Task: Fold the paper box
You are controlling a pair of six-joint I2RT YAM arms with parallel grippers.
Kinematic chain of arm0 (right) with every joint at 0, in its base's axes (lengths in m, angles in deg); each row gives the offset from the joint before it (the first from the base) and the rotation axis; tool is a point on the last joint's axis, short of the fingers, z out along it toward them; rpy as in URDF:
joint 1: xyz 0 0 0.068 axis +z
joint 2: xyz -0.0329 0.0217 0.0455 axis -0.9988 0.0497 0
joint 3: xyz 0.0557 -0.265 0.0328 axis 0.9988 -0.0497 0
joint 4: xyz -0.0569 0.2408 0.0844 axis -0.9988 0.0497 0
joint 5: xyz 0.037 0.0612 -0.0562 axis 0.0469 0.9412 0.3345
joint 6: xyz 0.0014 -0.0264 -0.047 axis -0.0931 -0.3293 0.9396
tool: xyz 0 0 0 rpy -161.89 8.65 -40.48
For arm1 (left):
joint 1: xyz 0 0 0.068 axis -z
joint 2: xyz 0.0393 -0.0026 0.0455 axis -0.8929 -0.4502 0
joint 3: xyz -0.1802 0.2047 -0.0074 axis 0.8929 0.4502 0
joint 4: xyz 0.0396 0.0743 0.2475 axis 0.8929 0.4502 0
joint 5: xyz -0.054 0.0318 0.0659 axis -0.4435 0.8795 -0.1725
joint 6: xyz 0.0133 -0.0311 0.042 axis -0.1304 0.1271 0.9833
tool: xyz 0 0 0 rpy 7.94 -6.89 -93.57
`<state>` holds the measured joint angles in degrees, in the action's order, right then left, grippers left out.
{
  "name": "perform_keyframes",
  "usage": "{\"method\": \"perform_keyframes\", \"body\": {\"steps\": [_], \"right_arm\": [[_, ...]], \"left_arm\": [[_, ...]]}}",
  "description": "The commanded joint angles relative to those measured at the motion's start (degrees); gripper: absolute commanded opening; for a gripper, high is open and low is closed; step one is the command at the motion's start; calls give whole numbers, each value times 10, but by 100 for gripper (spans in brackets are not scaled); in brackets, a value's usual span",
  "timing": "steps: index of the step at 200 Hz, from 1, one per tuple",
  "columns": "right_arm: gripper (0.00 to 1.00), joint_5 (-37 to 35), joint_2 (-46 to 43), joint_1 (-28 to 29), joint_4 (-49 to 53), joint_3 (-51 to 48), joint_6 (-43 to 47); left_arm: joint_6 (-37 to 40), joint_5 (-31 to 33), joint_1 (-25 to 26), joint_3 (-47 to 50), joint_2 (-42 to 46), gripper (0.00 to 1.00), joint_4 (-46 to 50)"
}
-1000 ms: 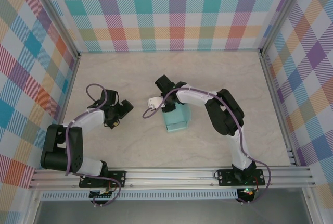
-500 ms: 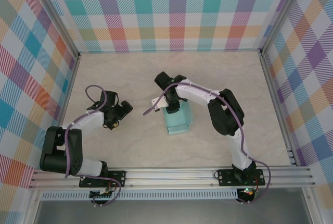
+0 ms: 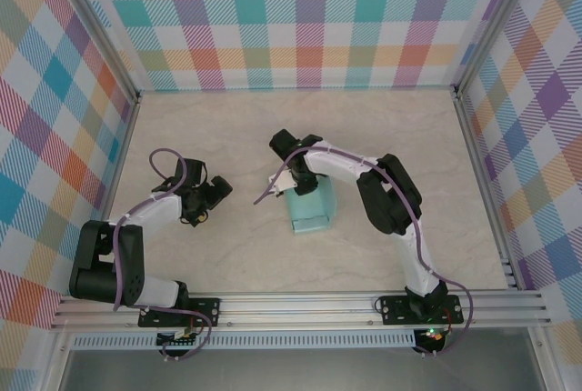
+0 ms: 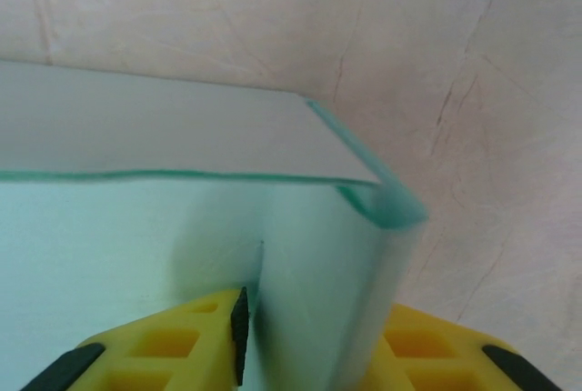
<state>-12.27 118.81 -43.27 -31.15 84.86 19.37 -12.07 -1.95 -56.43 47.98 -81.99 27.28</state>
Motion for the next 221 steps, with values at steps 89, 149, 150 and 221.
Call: {"method": "perform_keyframes", "body": {"steps": [89, 149, 150, 221], "right_arm": [[26, 0, -60, 9, -214, -165, 73], [38, 9, -107, 23, -166, -128, 120], [38, 10, -109, 23, -166, -128, 122], [40, 19, -182, 48, -130, -152, 158]], "left_arm": [[2, 1, -12, 3, 5, 100, 34], [6, -10, -12, -4, 7, 100, 28], [6, -11, -12, -5, 7, 100, 28], [10, -22, 1, -20, 8, 100, 26]]}}
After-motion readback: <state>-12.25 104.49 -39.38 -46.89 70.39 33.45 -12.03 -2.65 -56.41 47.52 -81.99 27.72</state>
